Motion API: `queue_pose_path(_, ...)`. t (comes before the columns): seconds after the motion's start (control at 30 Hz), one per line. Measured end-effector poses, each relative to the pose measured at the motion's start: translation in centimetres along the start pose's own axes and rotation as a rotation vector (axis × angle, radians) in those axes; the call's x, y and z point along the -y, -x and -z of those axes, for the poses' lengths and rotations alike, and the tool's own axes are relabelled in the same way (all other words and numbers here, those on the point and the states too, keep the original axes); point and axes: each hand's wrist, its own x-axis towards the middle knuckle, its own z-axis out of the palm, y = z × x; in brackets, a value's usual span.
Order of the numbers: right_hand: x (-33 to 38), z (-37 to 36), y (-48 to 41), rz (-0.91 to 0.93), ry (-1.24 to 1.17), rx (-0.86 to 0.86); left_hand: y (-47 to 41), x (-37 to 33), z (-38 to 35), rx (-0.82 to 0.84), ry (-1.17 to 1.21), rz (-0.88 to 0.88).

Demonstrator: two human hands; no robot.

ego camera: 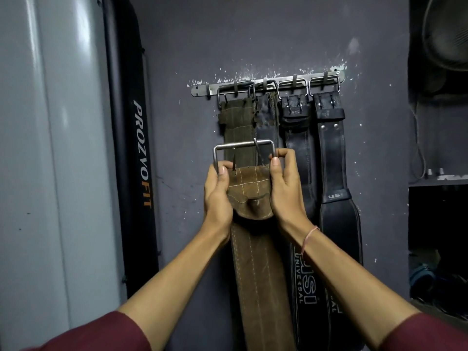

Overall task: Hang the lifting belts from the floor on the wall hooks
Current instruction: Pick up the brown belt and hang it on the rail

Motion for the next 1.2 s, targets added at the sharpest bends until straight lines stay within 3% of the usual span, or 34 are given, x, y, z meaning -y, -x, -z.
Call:
queue_pose_path(0.17,-0.4,-1.3,-3.0,0.045,-0.029,0.004,-3.0,0.2,-0.8,-0.188,-0.077,-0.086)
queue_pose_path(0.53,-4.2,-7.0,-11.9,-0.043,-0.002,-0.028,-13.1,1.1,1.1,-0.314,-0.236,-0.206)
queue_pose_path(0.8,-4.7,-13.0,-21.5,-0.131,0.011,-0.177,-25.6,0.1,2.6,-0.441,-0.373,-0.191)
queue_pose_path(1.2,-4.6,-16.3,-27.0,-0.028,0.350,-0.280,-34.1,1.2,2.7,-0.438,-0.398,-0.176)
